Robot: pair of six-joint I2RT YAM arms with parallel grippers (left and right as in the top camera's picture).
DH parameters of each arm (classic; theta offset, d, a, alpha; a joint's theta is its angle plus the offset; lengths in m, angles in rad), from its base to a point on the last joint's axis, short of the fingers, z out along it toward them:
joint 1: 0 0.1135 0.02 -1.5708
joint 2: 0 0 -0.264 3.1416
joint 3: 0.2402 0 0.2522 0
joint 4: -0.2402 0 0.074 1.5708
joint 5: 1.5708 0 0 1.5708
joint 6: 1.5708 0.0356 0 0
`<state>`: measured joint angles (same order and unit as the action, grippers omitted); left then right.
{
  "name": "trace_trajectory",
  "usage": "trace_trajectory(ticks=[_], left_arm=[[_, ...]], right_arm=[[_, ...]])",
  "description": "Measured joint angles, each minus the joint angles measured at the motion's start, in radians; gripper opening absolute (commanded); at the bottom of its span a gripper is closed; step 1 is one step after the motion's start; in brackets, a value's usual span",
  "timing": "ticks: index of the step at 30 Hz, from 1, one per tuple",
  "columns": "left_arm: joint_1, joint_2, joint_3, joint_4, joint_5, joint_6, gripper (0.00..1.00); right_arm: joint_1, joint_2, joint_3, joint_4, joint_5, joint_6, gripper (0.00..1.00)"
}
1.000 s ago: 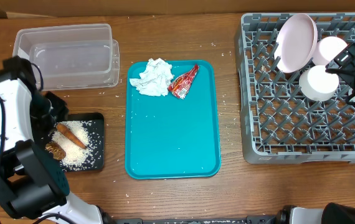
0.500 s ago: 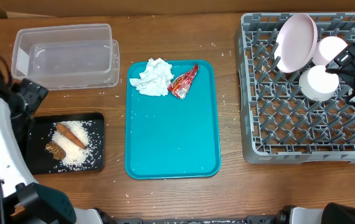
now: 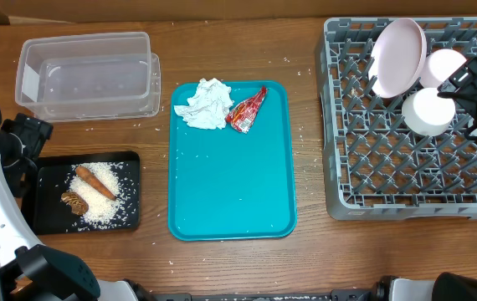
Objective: Sort waste into correct bins and load items into the dishwasher
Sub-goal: 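Move the left gripper over the teal tray to the red wrapper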
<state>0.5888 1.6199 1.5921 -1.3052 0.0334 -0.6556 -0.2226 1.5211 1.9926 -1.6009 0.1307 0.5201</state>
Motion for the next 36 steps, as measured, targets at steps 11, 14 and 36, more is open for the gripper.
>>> trace_trajectory(ticks=[11, 14, 36], left_arm=[[-0.222, 0.003, -0.003, 0.066, 0.515, 0.417, 0.69], [-0.397, 0.004, -0.003, 0.106, 0.556, 0.505, 1.00], [-1.062, 0.345, 0.491, 0.072, 0.010, 0.532, 1.00]], right_arm=[[0.000, 0.000, 0.000, 0.001, 0.000, 0.000, 1.00], [0.000, 0.000, 0.000, 0.001, 0.000, 0.000, 1.00], [0.000, 0.000, 0.000, 0.001, 0.000, 0.000, 1.00]])
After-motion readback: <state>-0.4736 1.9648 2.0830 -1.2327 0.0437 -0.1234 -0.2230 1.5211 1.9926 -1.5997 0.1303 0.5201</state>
